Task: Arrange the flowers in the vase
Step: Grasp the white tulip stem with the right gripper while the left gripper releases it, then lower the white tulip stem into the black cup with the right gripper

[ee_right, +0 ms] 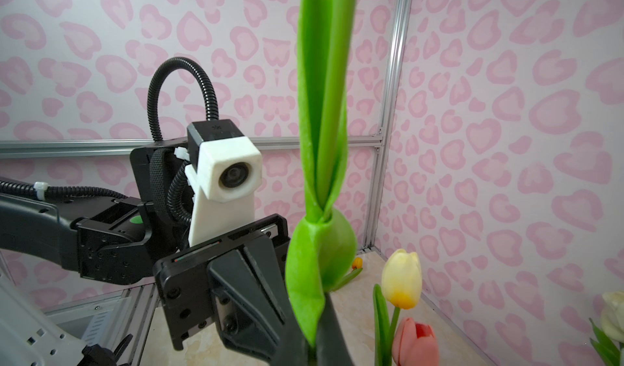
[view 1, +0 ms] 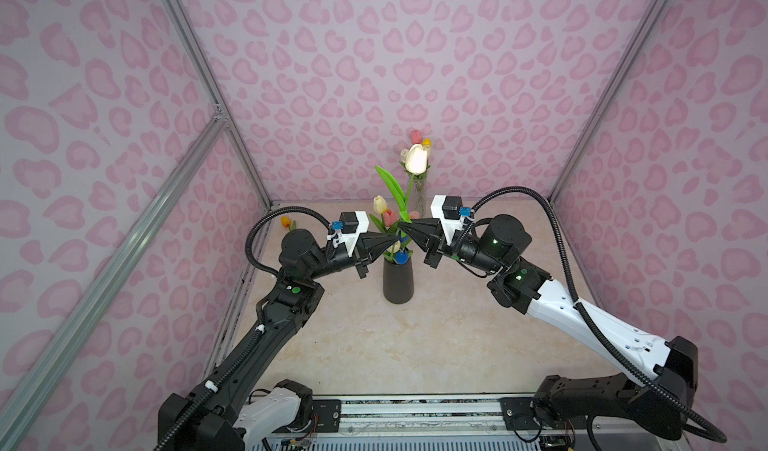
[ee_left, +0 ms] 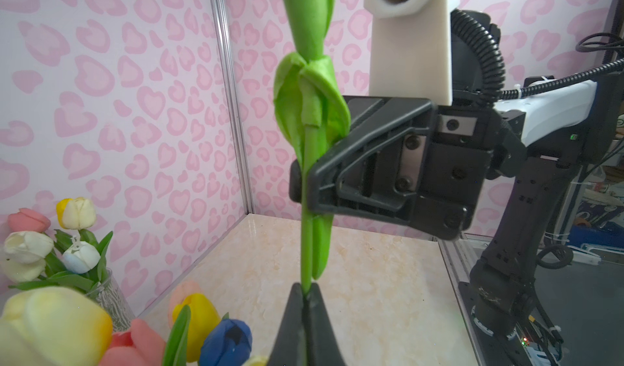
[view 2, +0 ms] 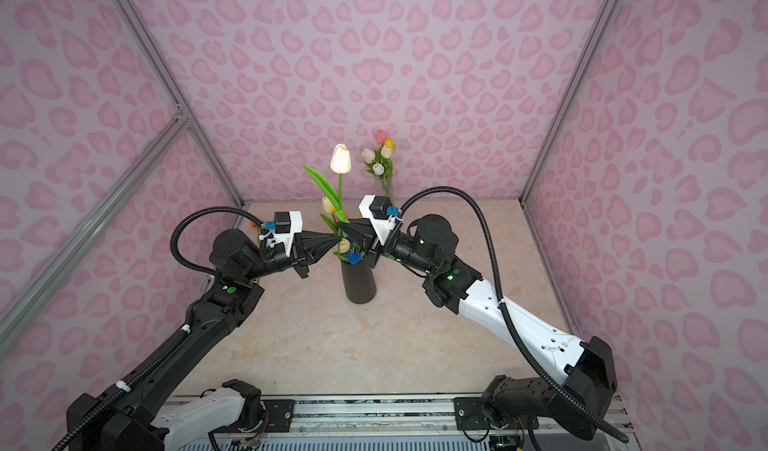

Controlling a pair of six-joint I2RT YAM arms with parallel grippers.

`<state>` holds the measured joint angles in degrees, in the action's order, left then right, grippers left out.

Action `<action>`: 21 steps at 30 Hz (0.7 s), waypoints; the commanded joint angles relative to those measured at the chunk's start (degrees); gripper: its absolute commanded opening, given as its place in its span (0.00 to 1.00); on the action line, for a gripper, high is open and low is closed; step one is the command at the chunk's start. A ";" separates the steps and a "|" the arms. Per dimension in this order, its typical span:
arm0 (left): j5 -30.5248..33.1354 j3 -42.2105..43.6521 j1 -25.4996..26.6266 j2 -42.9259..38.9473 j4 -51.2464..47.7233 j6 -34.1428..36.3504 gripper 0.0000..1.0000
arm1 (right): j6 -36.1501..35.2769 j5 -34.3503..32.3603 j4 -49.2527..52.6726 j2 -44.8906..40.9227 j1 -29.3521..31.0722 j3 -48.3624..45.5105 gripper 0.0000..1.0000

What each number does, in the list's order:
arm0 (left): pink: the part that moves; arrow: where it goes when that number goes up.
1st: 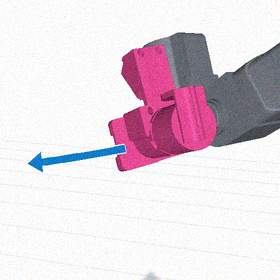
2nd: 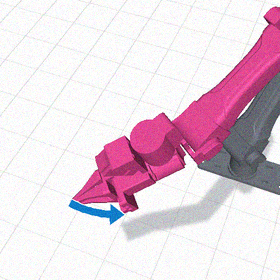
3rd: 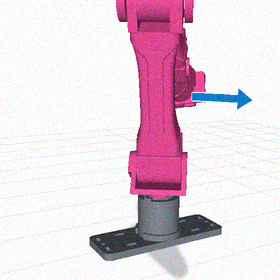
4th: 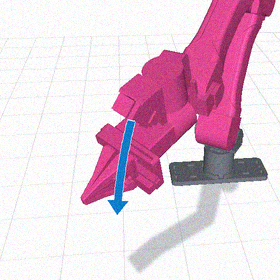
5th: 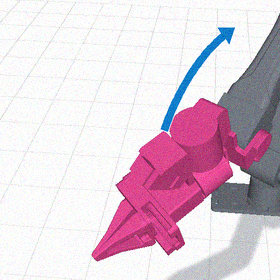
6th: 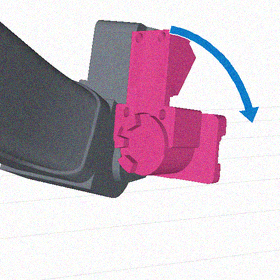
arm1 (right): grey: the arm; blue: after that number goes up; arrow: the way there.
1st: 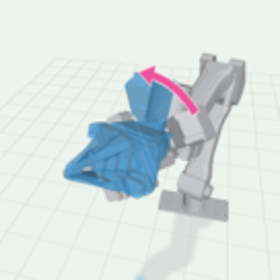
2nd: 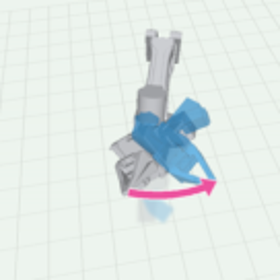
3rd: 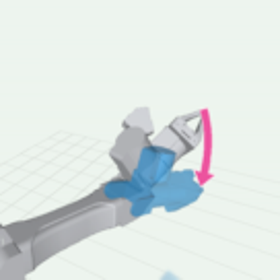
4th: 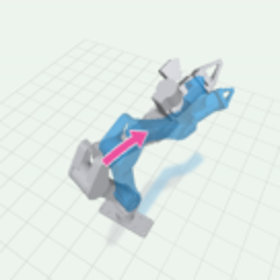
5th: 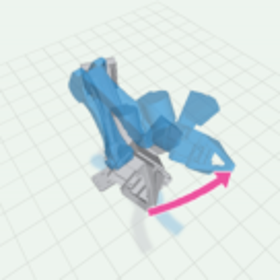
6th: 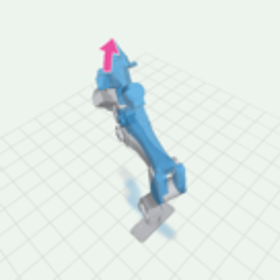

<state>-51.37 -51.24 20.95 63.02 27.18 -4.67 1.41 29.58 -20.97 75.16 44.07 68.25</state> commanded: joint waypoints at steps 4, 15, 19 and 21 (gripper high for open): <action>1.77 0.48 -0.04 -0.86 0.54 0.95 0.53 | 0.87 -0.89 -2.58 -0.37 -0.58 -0.43 0.06; 21.85 8.04 -0.53 -10.36 4.66 2.71 0.69 | 4.43 -2.90 -2.52 -4.97 -5.39 -4.25 0.06; 31.80 10.72 -1.47 -11.42 5.92 1.48 0.68 | 6.18 -3.72 -2.69 -6.47 -9.16 -7.55 0.06; 36.60 11.38 -1.94 -10.96 6.19 0.45 0.66 | 7.39 -4.10 -4.22 -6.70 -10.82 -9.48 0.06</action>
<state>-24.56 -40.45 19.49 51.90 30.50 -3.01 6.55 26.55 -22.90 68.64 34.52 60.53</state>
